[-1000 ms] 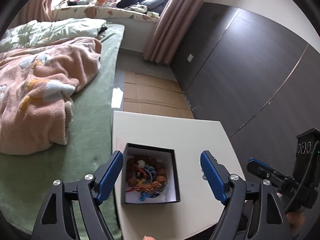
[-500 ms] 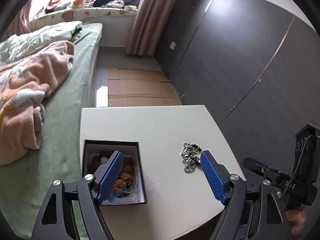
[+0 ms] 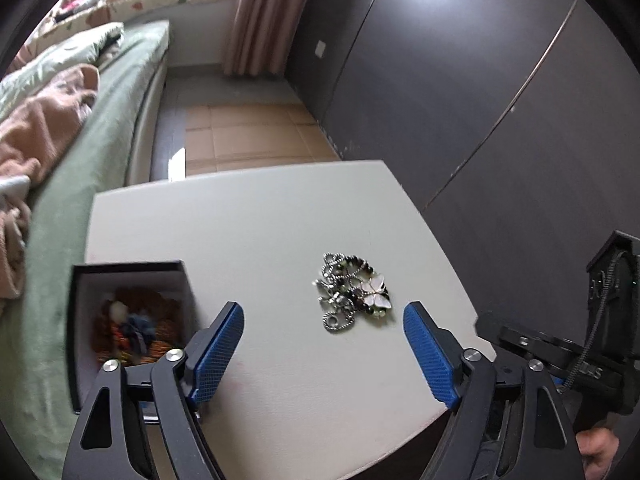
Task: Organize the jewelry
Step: 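Move the left tool to the silver chain with the white butterfly pendant, then close the left gripper on the silver chain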
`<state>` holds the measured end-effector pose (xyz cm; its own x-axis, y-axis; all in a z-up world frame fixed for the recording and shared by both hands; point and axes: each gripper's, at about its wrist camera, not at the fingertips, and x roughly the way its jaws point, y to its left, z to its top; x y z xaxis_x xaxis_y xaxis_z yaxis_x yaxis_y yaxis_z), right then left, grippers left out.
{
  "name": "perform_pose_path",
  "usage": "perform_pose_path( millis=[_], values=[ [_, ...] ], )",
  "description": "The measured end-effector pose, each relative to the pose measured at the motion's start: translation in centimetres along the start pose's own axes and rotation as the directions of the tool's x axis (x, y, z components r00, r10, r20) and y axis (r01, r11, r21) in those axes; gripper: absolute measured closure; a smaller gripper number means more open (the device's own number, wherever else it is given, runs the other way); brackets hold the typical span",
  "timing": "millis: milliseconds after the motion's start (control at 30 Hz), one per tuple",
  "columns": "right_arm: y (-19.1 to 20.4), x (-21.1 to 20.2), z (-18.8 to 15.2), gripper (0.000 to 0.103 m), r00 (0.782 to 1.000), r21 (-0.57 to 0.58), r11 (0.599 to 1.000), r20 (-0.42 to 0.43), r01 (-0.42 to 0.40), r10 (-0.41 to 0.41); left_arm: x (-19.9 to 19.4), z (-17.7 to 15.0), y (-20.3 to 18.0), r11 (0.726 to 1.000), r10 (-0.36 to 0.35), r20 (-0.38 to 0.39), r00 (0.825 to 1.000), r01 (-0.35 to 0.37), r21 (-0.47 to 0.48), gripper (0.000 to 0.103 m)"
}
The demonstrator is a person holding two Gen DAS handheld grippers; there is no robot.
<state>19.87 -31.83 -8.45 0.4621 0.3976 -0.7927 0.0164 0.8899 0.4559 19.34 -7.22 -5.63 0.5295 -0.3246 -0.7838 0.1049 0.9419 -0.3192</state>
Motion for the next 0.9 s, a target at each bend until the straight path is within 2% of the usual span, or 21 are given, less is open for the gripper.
perform_pose_path(
  millis=[67,400,467,567,633,733,833,900],
  values=[
    [-0.3,-0.1,0.2,0.003,1.000,0.007,1.000,0.008,0.008,-0.008,0.8,0.1,-0.3,1.000,-0.003,-0.004,1.000,0.003,0.001,0.015],
    [-2.4,0.4,1.7,0.003,1.000,0.085,0.996,0.026,-0.010,0.008,4.7,0.2,-1.6,1.000,-0.011,-0.075,0.997,0.011,0.010,0.015],
    [-2.5,0.7,1.8,0.003,1.000,0.092,0.996,0.022,-0.013,0.011,5.4,0.2,-1.5,1.000,-0.014,-0.085,0.996,0.014,0.009,0.024],
    [-2.8,1.4,2.0,0.003,1.000,0.121,0.993,0.003,-0.012,0.012,6.8,0.3,-1.3,1.000,-0.025,-0.124,0.992,0.025,-0.004,0.044],
    [-2.8,1.9,2.1,0.003,1.000,0.128,0.992,-0.005,-0.012,0.012,7.7,0.4,-1.1,0.999,-0.034,-0.146,0.989,0.032,-0.017,0.050],
    [-2.7,2.5,2.4,0.003,1.000,0.141,0.990,-0.013,-0.022,0.024,8.7,0.5,-1.0,1.000,-0.023,-0.156,0.987,0.020,-0.016,0.052],
    [-2.7,3.2,2.9,0.003,1.000,0.145,0.989,-0.022,-0.003,0.006,9.5,0.7,-1.0,1.000,-0.010,-0.166,0.986,0.009,-0.005,0.066],
    [-2.7,3.6,3.2,0.003,1.000,0.149,0.989,-0.027,0.002,0.002,10.3,0.9,-1.0,1.000,0.003,-0.179,0.984,-0.002,0.005,0.068]
  ],
)
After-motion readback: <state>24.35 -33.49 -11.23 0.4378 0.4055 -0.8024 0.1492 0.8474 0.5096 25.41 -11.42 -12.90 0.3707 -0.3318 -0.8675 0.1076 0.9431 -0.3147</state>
